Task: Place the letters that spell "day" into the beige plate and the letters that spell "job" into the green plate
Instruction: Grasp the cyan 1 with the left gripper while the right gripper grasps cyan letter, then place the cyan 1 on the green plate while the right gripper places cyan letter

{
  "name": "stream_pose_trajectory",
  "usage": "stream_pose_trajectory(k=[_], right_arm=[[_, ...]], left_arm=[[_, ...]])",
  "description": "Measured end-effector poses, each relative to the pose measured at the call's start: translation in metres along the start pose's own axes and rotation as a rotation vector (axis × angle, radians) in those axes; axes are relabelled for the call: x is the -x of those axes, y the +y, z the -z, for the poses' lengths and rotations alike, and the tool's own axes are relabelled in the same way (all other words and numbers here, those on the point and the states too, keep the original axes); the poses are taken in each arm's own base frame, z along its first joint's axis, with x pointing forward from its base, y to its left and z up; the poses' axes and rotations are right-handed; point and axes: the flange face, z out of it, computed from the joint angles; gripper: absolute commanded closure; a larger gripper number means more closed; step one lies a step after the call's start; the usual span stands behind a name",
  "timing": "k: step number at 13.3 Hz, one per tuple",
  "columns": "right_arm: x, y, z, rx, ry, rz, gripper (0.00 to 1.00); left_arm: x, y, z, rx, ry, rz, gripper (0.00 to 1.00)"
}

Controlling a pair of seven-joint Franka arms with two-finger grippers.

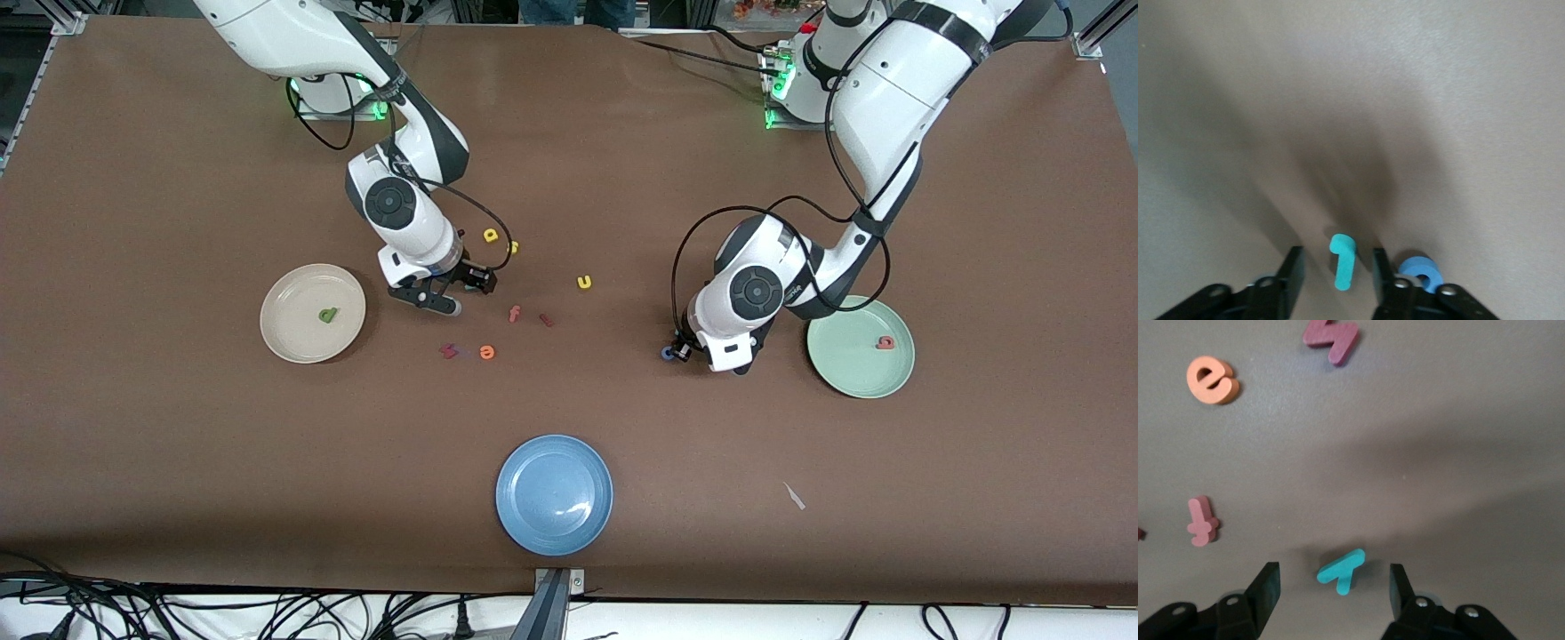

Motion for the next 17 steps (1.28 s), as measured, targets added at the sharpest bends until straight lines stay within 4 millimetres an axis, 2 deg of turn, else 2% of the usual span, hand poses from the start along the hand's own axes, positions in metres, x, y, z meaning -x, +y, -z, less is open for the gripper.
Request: stream_pose_trajectory(k=[1,3,7,9,10,12,14,15,17], right_arm=[[0.002,-0.001,-0.003,0.001,-0.002,0.001,0.26],[0.003,-0.002,-0.008,-0.002,-0.004,0.003,0.26],[0.007,0.003,-0.018,-0.01,0.002,0.008,0.38],[0.007,0.004,-0.019,-0.007,0.004,0.014,0.51],[0.007,0.004,-0.019,-0.006,0.004,0.014,0.58],[0.007,0.003,-0.018,-0.011,0.008,0.016,0.69],[0.009,0.001,-0.016,-0.018,0.014,0.019,0.76],[0.008,0.001,-0.016,-0.018,0.014,0.019,0.77],[0.009,0.001,-0.016,-0.018,0.015,0.021,0.77]], left_arm=[[0.0,0.0,0.0,0.0,0.002,-0.001,0.86],[0.0,0.001,0.002,0.006,0.003,-0.002,0.99],[-0.002,0.001,0.003,0.006,0.023,-0.029,1.0],[-0.019,0.002,0.016,0.005,0.037,-0.059,1.0],[-0.033,0.002,0.032,0.0,0.041,-0.084,1.0],[-0.07,-0.005,0.078,-0.011,0.032,-0.151,1.0],[-0.118,-0.028,0.125,-0.043,0.002,-0.232,1.0],[-0.142,-0.043,0.141,-0.07,-0.017,-0.278,1.0],[-0.194,-0.072,0.155,-0.098,-0.05,-0.376,1.0]])
